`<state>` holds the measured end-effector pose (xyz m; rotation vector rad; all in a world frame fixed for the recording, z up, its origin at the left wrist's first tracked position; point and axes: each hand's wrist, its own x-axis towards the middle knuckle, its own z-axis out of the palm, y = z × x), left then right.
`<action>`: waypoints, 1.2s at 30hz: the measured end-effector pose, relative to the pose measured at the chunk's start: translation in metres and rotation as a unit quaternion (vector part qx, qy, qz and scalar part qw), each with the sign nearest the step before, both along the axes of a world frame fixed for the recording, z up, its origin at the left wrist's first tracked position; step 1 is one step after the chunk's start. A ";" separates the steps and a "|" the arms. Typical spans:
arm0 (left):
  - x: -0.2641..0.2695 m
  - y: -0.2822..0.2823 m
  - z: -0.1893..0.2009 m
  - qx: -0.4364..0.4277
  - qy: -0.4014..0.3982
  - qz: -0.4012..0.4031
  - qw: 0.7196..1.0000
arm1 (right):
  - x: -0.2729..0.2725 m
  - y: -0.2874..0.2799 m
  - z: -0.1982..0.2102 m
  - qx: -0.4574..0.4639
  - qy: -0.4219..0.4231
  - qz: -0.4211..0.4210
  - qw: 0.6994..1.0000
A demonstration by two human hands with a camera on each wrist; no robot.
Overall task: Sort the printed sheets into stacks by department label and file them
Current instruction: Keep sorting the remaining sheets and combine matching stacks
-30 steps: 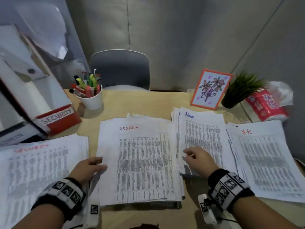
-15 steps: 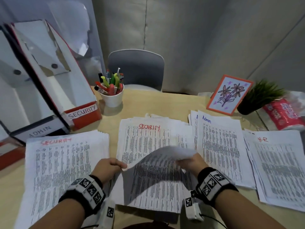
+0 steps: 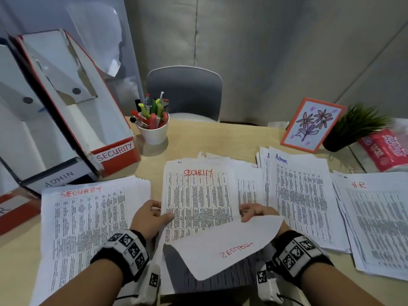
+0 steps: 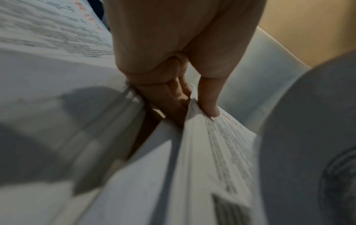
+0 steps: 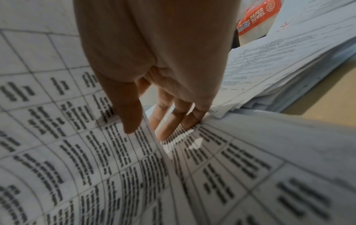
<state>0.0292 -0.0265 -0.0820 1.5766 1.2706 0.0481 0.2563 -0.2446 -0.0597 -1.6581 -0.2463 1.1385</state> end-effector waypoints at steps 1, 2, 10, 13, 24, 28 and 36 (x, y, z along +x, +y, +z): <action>0.000 0.000 0.000 -0.003 -0.006 0.006 1.000 | 0.002 -0.001 -0.001 0.003 -0.004 -0.001 1.000; -0.001 0.001 0.000 0.000 -0.011 0.011 1.000 | 0.002 0.001 0.000 0.003 -0.007 -0.007 1.000; 0.002 0.003 0.009 -0.006 -0.027 0.036 0.999 | -0.002 0.012 0.001 -0.017 0.006 -0.052 0.998; -0.001 0.005 0.012 -0.027 -0.039 0.019 0.999 | -0.004 0.010 0.000 -0.021 -0.024 -0.029 0.999; -0.002 -0.006 0.026 -0.091 -0.080 -0.021 0.992 | -0.008 0.015 0.002 0.009 -0.038 -0.040 0.998; -0.003 -0.004 0.026 -0.088 -0.079 -0.054 0.992 | -0.003 0.019 0.011 -0.005 0.096 -0.110 0.989; -0.007 0.002 0.021 -0.095 -0.072 -0.069 0.990 | -0.005 0.016 0.008 -0.039 0.036 -0.099 0.994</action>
